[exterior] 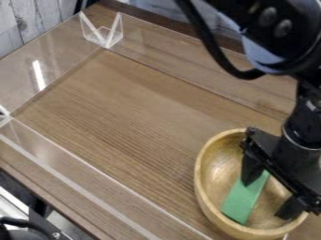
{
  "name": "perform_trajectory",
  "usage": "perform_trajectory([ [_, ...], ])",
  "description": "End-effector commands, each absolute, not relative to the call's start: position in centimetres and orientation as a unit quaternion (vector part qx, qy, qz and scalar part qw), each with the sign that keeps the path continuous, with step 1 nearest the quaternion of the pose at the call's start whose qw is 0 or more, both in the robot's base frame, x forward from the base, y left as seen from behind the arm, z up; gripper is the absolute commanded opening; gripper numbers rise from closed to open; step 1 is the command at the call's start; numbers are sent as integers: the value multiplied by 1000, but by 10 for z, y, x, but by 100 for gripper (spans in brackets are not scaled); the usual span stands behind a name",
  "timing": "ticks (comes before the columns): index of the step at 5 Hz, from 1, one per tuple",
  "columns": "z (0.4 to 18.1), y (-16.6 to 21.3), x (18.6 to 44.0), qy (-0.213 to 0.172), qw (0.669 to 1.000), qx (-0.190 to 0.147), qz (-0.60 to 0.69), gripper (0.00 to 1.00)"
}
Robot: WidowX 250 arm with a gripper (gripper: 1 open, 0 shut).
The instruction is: Move green object from inside the wooden bowl to the table next to it
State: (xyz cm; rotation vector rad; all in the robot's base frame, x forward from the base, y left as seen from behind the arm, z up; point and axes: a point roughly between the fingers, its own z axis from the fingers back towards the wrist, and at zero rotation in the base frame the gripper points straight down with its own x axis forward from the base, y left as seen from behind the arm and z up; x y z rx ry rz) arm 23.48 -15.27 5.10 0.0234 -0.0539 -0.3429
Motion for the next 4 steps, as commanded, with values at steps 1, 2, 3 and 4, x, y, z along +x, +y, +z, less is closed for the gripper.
perform_trajectory([
  [1, 75, -168, 252, -77, 985, -7, -153, 100],
  [2, 74, -162, 261, -82, 991, -7, -109, 100],
  [3, 80, -155, 258, -85, 991, -9, -107, 100],
  [4, 82, -152, 253, -84, 990, -11, -109, 100],
])
